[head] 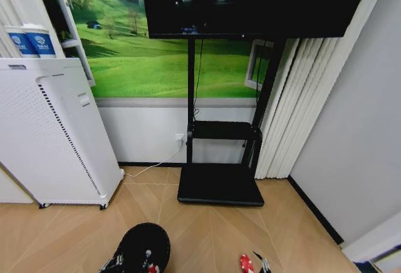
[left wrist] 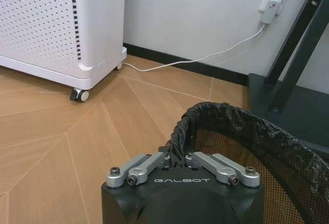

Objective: Pick up the trash bin and place the garbage on the floor into it.

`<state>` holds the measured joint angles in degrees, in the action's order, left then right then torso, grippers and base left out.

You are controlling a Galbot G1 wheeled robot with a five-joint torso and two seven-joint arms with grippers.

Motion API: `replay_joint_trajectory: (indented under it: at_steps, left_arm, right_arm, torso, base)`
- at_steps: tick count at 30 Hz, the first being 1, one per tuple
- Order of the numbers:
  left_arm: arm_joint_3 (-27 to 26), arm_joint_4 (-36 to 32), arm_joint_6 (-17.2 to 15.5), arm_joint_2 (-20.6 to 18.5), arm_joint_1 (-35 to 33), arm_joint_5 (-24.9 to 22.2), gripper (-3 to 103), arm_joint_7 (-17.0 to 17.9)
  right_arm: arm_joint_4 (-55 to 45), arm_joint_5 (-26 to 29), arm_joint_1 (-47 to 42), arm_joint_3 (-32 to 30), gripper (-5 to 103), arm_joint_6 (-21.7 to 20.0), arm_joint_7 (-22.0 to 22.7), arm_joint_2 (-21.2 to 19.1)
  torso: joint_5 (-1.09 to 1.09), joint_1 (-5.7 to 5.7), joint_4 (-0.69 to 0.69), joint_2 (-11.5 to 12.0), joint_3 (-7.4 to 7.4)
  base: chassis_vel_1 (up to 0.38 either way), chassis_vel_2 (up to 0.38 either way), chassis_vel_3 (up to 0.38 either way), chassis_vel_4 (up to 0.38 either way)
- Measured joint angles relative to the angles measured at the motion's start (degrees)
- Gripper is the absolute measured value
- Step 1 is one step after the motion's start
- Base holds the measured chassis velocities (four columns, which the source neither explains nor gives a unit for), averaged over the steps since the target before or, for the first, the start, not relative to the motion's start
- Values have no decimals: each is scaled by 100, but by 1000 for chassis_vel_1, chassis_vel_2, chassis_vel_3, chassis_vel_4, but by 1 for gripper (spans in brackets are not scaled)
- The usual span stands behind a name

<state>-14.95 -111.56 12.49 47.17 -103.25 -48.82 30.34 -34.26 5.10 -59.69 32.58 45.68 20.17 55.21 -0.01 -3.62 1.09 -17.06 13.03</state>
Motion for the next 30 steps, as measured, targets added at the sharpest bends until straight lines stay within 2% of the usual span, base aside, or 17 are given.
replay_joint_trajectory:
  at_steps: [9, 15, 21, 23, 24, 26, 30]
  left_arm:
    - [62, 54, 8, 22, 107, 9, 6, -1]
    - [21, 63, 45, 40, 62, 33, 6, -67]
    - [31, 70, 65, 14, 104, 48, 6, -89]
    - [88, 93, 69, -1, 183, 52, 6, -88]
    - [88, 93, 69, -1, 183, 52, 6, -88]
    - [155, 112, 70, -6, 272, 51, 6, -87]
    - [223, 117, 70, -14, 353, 34, 6, -81]
  right_arm:
    - [258, 327, 197, 351, 100, 1, -307, 155]
    - [330, 1281, 338, 512, 100, -132, -539, 251]
    - [349, 1783, 388, 594, 100, -246, -693, 239]
    - [296, 2259, 386, 686, 100, -362, -826, 230]
    - [296, 2259, 386, 686, 100, -362, -826, 230]
    - [260, 2632, 371, 775, 100, -438, -1017, 239]
    - [301, 2767, 376, 893, 100, -495, -1176, 286]
  torso:
    - [1, 0, 0, 0, 0]
    - [2, 0, -1, 0, 0]
    - [1, 0, 0, 0, 0]
    - [1, 0, 0, 0, 0]
    - [1, 0, 0, 0, 0]
    - [1, 0, 0, 0, 0]
    - [1, 0, 0, 0, 0]
  base:
    - [0, 0, 0, 0]
    - [0, 0, 0, 0]
    - [0, 0, 0, 0]
    - [0, 0, 0, 0]
    - [0, 0, 0, 0]
    - [0, 0, 0, 0]
    - [0, 0, 0, 0]
